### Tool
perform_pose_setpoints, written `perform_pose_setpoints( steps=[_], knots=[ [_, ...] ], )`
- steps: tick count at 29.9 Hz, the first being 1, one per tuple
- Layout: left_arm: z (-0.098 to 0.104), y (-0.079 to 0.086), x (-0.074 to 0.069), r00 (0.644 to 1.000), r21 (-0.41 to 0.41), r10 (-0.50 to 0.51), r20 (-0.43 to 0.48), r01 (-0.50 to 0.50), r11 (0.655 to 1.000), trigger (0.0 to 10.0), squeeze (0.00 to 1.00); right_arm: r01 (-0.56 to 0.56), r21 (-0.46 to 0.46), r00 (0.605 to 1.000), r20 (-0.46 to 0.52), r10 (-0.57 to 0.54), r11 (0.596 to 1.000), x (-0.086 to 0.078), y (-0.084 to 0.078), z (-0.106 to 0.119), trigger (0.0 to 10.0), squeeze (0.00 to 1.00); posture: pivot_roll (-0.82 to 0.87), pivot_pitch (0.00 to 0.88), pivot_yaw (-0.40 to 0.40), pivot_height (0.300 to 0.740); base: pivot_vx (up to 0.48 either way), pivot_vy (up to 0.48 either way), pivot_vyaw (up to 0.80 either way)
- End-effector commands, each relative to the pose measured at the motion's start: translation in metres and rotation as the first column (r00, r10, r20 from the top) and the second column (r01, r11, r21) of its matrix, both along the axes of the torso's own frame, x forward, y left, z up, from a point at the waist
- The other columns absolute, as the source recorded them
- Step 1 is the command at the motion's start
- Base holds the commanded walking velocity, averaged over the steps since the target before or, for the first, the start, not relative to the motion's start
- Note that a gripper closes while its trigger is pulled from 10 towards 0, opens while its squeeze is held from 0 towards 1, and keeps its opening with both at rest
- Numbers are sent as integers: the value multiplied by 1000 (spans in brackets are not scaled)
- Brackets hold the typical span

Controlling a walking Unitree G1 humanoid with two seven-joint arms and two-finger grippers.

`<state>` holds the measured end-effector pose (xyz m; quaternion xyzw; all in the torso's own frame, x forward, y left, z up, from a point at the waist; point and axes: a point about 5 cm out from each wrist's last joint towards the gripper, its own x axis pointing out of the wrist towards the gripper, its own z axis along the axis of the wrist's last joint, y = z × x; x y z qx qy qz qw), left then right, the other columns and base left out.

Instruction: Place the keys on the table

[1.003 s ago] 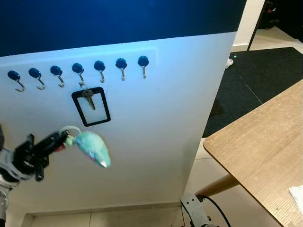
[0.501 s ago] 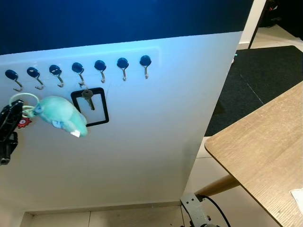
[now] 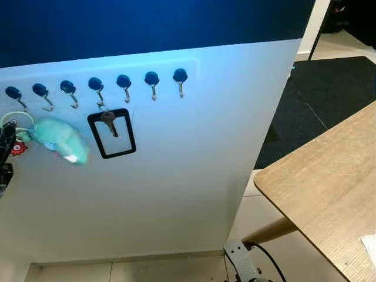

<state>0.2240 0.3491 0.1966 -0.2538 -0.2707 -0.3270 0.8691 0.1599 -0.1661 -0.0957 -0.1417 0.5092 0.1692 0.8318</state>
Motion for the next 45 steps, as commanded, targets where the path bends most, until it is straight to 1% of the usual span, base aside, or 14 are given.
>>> perform_pose_setpoints(
  steps=[1,6,12,20,25,29,31,34,36,37,40,45],
  knots=[
    [8,9,-1,999,42,35,-10,-35,999,10000,0,-24,-24,978,-206,19,999,-53,-3,-18,10000,0,-66,100,87,740,0,0,0],
    [10,13,3,1000,32,31,2,-31,999,10000,0,-22,-27,978,-207,16,999,-53,-3,-18,10000,0,-69,93,89,740,0,0,0],
    [10,13,5,1000,28,19,12,-20,999,10000,0,-23,-28,978,-206,17,999,-53,-3,-18,10000,0,-70,91,89,740,0,0,0],
    [15,15,3,998,24,-33,54,32,999,10000,0,-28,-29,978,-205,21,999,-52,-4,-18,10000,0,-70,88,88,740,0,0,0],
    [14,15,2,997,17,-54,61,53,998,10000,0,-25,-29,979,-205,18,999,-52,-4,-18,10000,0,-70,88,88,740,0,0,0],
    [13,15,2,997,16,-49,54,48,999,10000,0,-27,-29,978,-206,20,999,-53,-4,-18,10000,0,-72,95,89,740,0,0,0],
    [8,16,7,999,15,-46,-3,46,999,10000,0,-25,-29,978,-208,19,999,-53,-3,-18,10000,0,-72,98,92,740,0,0,0],
    [6,16,9,999,10,-43,-28,43,999,10000,0,-24,-29,978,-208,18,999,-53,-3,-18,10000,0,-72,98,92,740,0,0,0],
    [2,14,14,996,-18,-46,-74,45,999,10000,0,-22,-29,978,-208,16,999,-53,-3,-18,10000,0,-73,98,95,740,0,0,0],
    [2,14,14,996,-18,-46,-74,45,999,10000,0,-22,-29,978,-208,16,999,-53,-3,-18,10000,0,-73,98,95,740,0,0,0],
    [2,8,21,993,-40,-62,-99,58,998,10000,0,-20,-29,978,-207,14,999,-53,-3,-18,10000,0,-74,98,96,740,0,0,0],
    [2,4,23,992,-37,-71,-104,68,997,10000,0,-20,-29,978,-207,14,999,-53,-3,-18,10000,0,-74,98,96,740,0,0,0]
  ],
)
